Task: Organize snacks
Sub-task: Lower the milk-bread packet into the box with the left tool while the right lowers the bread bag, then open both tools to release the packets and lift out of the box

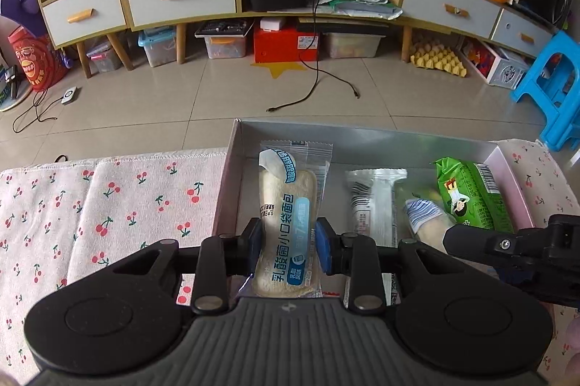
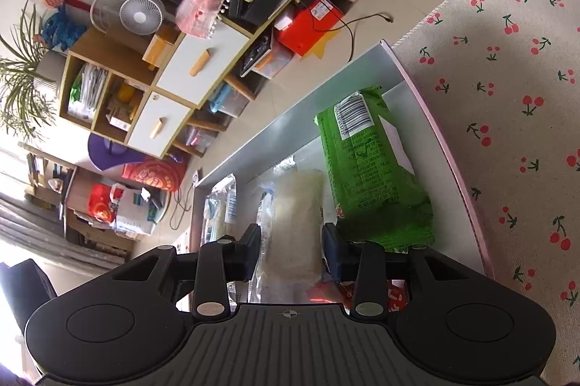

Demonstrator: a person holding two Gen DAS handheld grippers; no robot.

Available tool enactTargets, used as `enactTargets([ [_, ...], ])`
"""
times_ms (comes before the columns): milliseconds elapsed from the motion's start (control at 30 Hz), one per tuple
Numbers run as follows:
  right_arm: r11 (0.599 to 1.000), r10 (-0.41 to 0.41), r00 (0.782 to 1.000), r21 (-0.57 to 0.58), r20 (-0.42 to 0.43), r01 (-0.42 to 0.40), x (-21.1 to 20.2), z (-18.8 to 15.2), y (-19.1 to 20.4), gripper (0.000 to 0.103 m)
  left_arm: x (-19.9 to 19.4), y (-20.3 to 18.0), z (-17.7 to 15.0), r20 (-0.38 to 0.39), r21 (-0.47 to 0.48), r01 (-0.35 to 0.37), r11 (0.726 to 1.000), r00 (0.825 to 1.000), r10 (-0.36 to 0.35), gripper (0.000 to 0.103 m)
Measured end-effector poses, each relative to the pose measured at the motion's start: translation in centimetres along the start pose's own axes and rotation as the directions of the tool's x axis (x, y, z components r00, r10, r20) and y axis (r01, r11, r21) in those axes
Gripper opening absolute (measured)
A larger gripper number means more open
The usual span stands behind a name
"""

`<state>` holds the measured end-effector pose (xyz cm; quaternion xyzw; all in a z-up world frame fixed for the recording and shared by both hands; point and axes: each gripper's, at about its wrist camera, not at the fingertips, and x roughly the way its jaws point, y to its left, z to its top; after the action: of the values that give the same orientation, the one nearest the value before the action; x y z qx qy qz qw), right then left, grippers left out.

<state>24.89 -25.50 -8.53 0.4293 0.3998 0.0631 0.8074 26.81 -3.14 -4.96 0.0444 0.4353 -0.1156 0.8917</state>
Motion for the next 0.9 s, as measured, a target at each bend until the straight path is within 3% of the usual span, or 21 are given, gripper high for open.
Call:
enactTargets([
  [67,1.0,0.005,1.0,0.021,0.003,-0.005,-0.3,0.1,-0.3,0.045,-0.2,-0.2,0.0,0.025,0.008,-0.024,1.0,0.999,0.024,0.043],
  [100,1.0,0.01,1.0,0.027,0.007,-0.011,-0.5,0.1,-0.4,0.051,-0.3,-0.3,0.0,0.035,0.015,-0.031,0.999,0.999,0.031,0.057],
  [467,1.0,-0.021,1.0,-0.002,0.02,0.021,-2.2,-0.2,1.1,0.065,-2.4,-0.8,-0.1,0.057,0.087,-0.058,0.995,0.997,0.053,0.071],
  [600,0.997,-0.042,0.999,-0.058,0.018,0.043,-3.5,-1.0,3.0,0.069,-3.7,-0.6,-0.1,0.064,0.082,-0.059,0.995,0.997,0.054,0.072],
  [900,0.982,-0.082,0.996,-0.169,0.043,0.088,-7.2,-3.2,6.7,0.082,-7.6,0.2,-1.5,0.078,0.069,-0.051,0.996,0.996,0.045,0.089],
])
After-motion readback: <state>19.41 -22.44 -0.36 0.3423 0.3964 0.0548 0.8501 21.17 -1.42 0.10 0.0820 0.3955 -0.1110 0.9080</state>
